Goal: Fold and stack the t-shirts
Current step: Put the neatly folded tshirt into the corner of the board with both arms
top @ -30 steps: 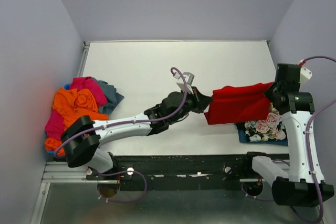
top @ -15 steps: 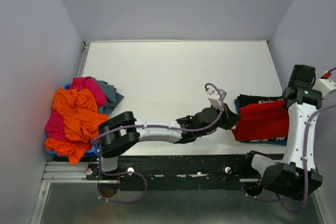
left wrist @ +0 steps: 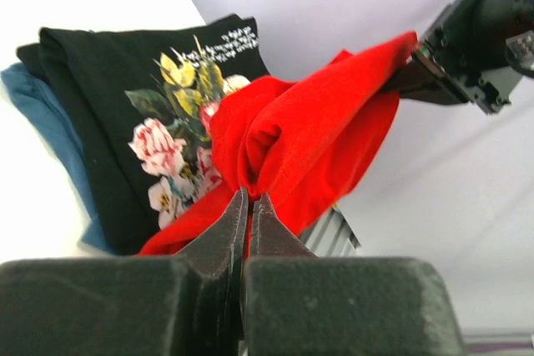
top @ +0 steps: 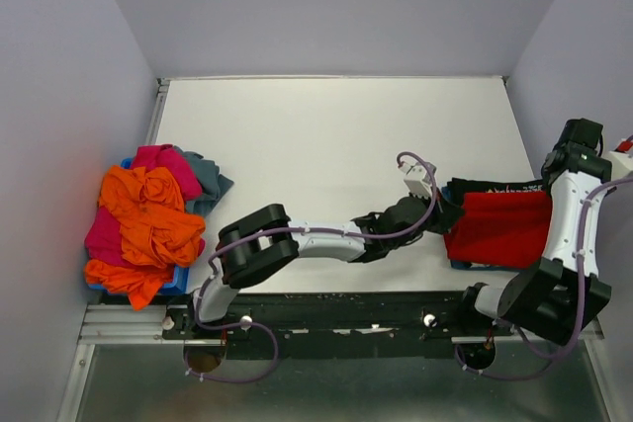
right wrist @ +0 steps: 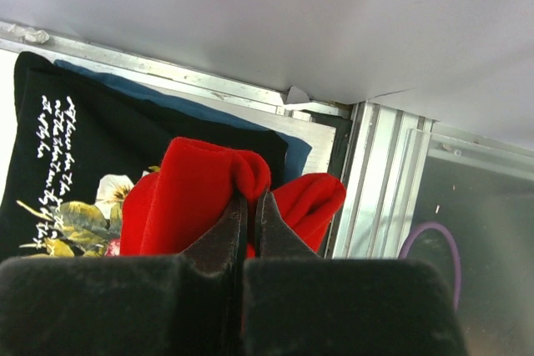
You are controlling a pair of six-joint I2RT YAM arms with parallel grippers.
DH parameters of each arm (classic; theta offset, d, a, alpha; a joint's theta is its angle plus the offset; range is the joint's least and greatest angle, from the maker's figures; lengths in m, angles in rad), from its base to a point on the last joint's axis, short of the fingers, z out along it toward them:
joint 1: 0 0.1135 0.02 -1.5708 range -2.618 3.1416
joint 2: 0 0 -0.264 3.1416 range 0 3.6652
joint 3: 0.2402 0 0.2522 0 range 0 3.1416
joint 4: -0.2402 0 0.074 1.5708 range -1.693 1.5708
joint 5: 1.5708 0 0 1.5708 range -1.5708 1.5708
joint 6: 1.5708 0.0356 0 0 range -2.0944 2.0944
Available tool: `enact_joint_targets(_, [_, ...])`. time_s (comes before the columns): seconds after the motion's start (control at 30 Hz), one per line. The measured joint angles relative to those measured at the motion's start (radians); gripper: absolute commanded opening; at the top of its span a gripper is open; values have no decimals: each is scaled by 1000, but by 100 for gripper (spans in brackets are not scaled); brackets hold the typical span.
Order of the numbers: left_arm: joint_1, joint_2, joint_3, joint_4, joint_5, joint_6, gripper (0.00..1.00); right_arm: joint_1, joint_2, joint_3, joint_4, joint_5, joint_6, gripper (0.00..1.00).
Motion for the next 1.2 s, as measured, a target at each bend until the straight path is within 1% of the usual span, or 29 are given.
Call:
enact_joint_targets(0.17, [60,78,66,16,2,-23,0,-10,76,15,28,-2,0,1])
enact_joint_targets(0.2, [72,95,85,18,5,-29,0,-11,96,23,36,-5,0,2])
enact_joint_targets(0.23, [84,113,103,19,8,-34,2,-12,118,34,43,-9,0,8])
enact_joint_targets(0.27, [95,130,119,19,10,-40,23,-12,142,45,54,-16,0,32])
enact_joint_targets(0.3, [105,148,136,21,15,-48,45,-12,170,58,67,-26,-1,60])
enact_joint_targets(0.33, [117,173,158,21,19,-56,63,-12,203,74,78,-40,1,69])
enact_joint_targets(0.37, [124,191,173,21,23,-63,77,-12,240,95,86,-50,3,70])
enact_joint_targets(0.4, [132,211,188,23,26,-79,87,-13,280,118,96,-61,-1,70])
enact_joint_targets(0.47, [144,245,208,19,34,-99,92,-15,358,165,114,-84,-2,69])
enact_joint_targets(0.53, [157,256,199,16,32,-106,92,-14,397,183,133,-103,0,67])
enact_joint_targets(0.57, [164,256,188,16,24,-101,92,-14,399,182,135,-112,0,65])
enact_joint_targets(0.63, [172,251,171,11,10,-84,88,-14,372,172,153,-135,-4,61])
enact_joint_targets(0.7, [179,227,143,-5,-6,-56,80,-14,307,136,189,-174,-10,60])
enact_joint_targets(0.83, [197,144,94,-28,-12,13,55,-14,132,35,278,-304,-29,58])
enact_joint_targets(0.87, [201,126,94,-26,-10,26,50,-14,84,0,314,-348,-36,56])
enact_joint_targets(0.93, [208,95,106,-22,12,57,36,-13,19,-56,362,-403,-38,50])
enact_joint_targets(0.97, [209,92,117,-14,28,62,33,-11,-3,-80,379,-418,-37,47])
enact_joint_targets(1.07, [206,92,148,8,97,70,34,-10,-46,-122,389,-436,-30,48])
enact_joint_targets(1.13, [203,92,151,16,125,69,37,-10,-63,-127,386,-439,-17,57])
enact_joint_targets(1.2, [198,92,149,18,155,70,44,-10,-92,-136,391,-460,-12,67])
